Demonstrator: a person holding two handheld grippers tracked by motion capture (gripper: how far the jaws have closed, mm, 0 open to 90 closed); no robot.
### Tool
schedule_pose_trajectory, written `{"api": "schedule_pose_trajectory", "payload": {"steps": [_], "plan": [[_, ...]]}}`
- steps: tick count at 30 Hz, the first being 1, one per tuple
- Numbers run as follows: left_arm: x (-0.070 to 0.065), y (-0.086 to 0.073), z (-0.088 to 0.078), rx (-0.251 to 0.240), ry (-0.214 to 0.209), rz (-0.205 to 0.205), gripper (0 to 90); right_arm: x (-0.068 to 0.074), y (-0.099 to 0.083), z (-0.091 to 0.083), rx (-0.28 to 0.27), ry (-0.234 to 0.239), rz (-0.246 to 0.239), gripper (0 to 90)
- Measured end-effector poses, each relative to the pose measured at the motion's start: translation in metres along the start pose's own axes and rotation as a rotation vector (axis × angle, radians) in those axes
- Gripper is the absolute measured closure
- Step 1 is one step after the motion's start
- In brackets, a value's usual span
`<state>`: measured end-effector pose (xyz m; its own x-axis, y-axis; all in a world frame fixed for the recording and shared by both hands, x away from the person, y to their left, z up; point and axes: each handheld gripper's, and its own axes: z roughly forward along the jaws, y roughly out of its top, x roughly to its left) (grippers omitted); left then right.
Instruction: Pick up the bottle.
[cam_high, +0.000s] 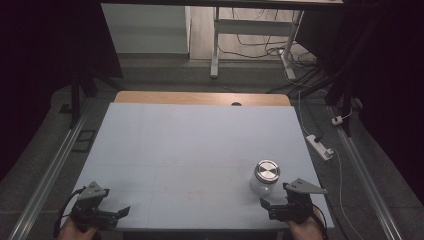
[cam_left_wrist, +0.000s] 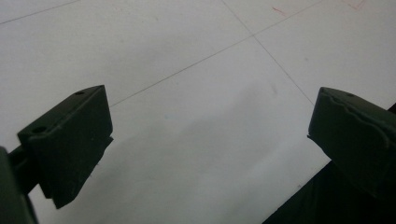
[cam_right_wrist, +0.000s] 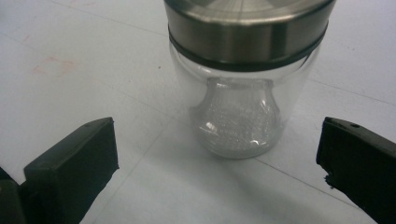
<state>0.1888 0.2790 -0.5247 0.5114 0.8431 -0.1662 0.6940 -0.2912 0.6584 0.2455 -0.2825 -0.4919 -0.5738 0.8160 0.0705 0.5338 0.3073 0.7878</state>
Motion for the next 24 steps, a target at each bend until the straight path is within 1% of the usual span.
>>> {"api": "schedule_pose_trajectory", "payload": {"steps": [3, 9, 11, 14, 16, 19, 24], "plan": [[0.0, 0.0, 0.0, 0.0, -0.001, -0.002, 0.9, -0.001, 0.003, 0.003, 0.004, -0.01, -0.003, 0.0], [0.001, 0.0, 0.0, 0.001, -0.004, -0.003, 0.8, -0.003, 0.008, 0.011, 0.014, -0.009, -0.01, 0.0], [0.001, 0.0, 0.0, 0.0, -0.005, -0.004, 0.8, -0.003, 0.01, 0.015, 0.026, -0.016, -0.023, 0.0], [0.001, 0.0, 0.0, 0.001, -0.005, -0.003, 0.8, -0.005, 0.012, 0.017, 0.023, -0.021, -0.017, 0.0], [0.001, 0.0, 0.0, 0.002, -0.004, -0.005, 0.8, -0.005, 0.013, 0.019, 0.008, -0.028, -0.004, 0.0], [0.001, 0.0, 0.001, 0.003, -0.004, -0.006, 0.8, -0.007, 0.014, 0.021, -0.001, -0.02, 0.014, 0.0], [0.001, 0.0, 0.001, 0.005, -0.007, -0.006, 0.8, -0.008, 0.017, 0.025, 0.001, -0.022, 0.005, 0.0]]}}
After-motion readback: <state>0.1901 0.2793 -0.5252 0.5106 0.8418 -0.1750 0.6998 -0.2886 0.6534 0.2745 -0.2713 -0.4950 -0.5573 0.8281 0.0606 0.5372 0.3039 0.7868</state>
